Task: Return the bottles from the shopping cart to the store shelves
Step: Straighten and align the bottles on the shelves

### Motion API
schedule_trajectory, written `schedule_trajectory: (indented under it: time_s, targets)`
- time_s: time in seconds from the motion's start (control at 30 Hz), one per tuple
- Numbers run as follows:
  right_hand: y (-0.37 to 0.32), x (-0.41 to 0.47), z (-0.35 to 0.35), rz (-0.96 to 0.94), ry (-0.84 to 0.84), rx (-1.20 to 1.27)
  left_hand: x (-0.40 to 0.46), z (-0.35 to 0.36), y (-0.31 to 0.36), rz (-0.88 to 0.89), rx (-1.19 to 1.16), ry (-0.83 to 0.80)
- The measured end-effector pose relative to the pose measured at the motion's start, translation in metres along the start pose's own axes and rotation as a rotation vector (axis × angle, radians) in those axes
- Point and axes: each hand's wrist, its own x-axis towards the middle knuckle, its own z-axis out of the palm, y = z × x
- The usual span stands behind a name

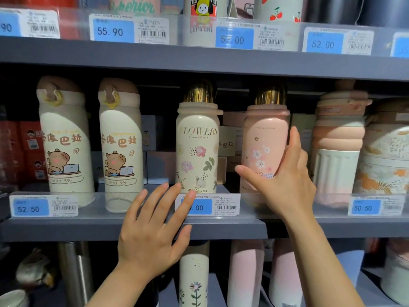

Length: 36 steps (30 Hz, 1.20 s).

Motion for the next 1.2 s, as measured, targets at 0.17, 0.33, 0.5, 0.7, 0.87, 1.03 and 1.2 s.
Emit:
schedule_trajectory:
  time_s: [0.17, 0.33, 0.5, 0.7, 0.87, 1.03, 1.2]
  targets:
    - [0.001, -0.003, 0.005, 0.02, 0.064, -0.04, 0.0, 0.0, 0.001, -0.013, -0.011, 0.003]
    - [0.008, -0.003, -0.003, -0.009, -0.026, 0.029, -0.001, 0.001, 0.0, -0.005, -0.002, 0.014]
    - [0.001, -0.005, -0.004, -0.004, -0.034, -0.007, -0.001, 0.001, 0.0, 0.002, 0.001, 0.019]
    - [0.001, -0.001, -0.002, 0.04, -0.015, 0.012, -0.001, 0.001, 0.0, 0.002, -0.007, 0.016]
    - [0.009, 0.008, -0.013, 0.02, -0.195, 0.072, -0.001, 0.001, 0.0, 0.0, -0.009, 0.019]
    - [0.002, 0.006, -0.011, 0.063, -0.172, 0.079, -0.001, -0.002, 0.0, -0.007, -0.035, 0.005]
    - [-0.001, 0.001, -0.002, 0.044, -0.049, -0.025, 0.0, -0.004, 0.0, -0.007, -0.069, -0.002]
